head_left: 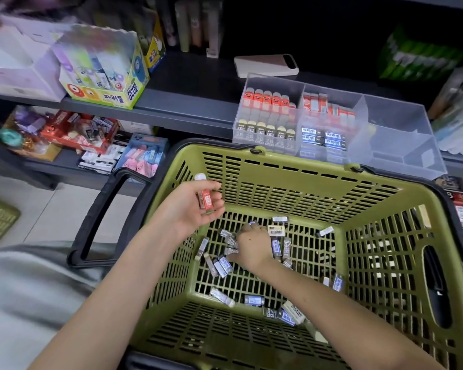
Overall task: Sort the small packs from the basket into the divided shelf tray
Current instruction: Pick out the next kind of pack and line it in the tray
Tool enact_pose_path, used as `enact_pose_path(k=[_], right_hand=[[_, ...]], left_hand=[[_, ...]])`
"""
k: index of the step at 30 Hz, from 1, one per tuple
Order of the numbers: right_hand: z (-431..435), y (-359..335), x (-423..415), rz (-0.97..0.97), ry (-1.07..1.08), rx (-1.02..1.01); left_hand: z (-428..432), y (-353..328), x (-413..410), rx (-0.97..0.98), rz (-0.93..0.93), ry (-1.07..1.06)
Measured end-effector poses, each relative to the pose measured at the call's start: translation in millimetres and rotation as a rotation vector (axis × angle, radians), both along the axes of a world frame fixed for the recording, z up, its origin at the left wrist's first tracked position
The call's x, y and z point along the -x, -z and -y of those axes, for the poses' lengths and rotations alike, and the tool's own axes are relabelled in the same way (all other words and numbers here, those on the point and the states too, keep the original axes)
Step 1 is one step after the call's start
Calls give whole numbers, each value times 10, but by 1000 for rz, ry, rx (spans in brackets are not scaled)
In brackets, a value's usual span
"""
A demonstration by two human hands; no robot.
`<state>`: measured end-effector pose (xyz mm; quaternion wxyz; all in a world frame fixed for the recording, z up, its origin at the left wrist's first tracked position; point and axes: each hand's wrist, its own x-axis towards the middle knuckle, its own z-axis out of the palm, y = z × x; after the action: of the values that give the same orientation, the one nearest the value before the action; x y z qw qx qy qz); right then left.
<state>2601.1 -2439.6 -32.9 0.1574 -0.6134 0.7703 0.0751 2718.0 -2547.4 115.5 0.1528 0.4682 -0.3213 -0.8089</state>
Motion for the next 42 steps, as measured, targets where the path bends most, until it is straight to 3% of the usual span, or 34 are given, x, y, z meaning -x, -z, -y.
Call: enact_pose_path(k=[7, 9, 13, 15, 18, 21, 26, 28, 30, 31, 33, 37, 39, 42], right_hand=[[-87, -42, 36, -7, -179, 15], [-158, -120, 80, 110, -96, 38], [-233, -376, 121, 608, 431, 294], [-233, -508, 142, 716, 543, 381], [-230, -679, 150, 743, 527, 348], [-266, -792, 144, 909, 560, 378], [-170, -1034, -19, 1050, 424, 413], [-159, -1021, -18, 1176, 386, 413], [-169, -921, -8, 1259, 507, 435], [-166, -828, -13, 1201, 568, 431], [-145, -572, -47, 896, 588, 297], [-46, -141, -324, 427, 557, -17], [15, -44, -470, 303, 578, -45], [52, 8, -565, 335, 584, -67]], left_hand=[[3, 38, -3, -34, 3, -39], [-16, 55, 9, -48, 27, -57], [-139, 145, 78, -57, 100, -88], [-261, 200, 147, -68, 157, -76], [-346, 262, 188, -120, 209, -94], [-304, 286, 152, -81, 229, -84], [-367, 206, 154, -109, 99, 218], [-358, 216, 167, -106, 102, 159], [-307, 235, 155, -139, 187, -42], [-269, 239, 140, -158, 219, -140], [-187, 189, 97, -162, 182, -221], [-73, -10, -9, -53, -64, -121], [-36, -66, -45, -34, -132, -108], [-12, -91, -75, -74, -201, -129]])
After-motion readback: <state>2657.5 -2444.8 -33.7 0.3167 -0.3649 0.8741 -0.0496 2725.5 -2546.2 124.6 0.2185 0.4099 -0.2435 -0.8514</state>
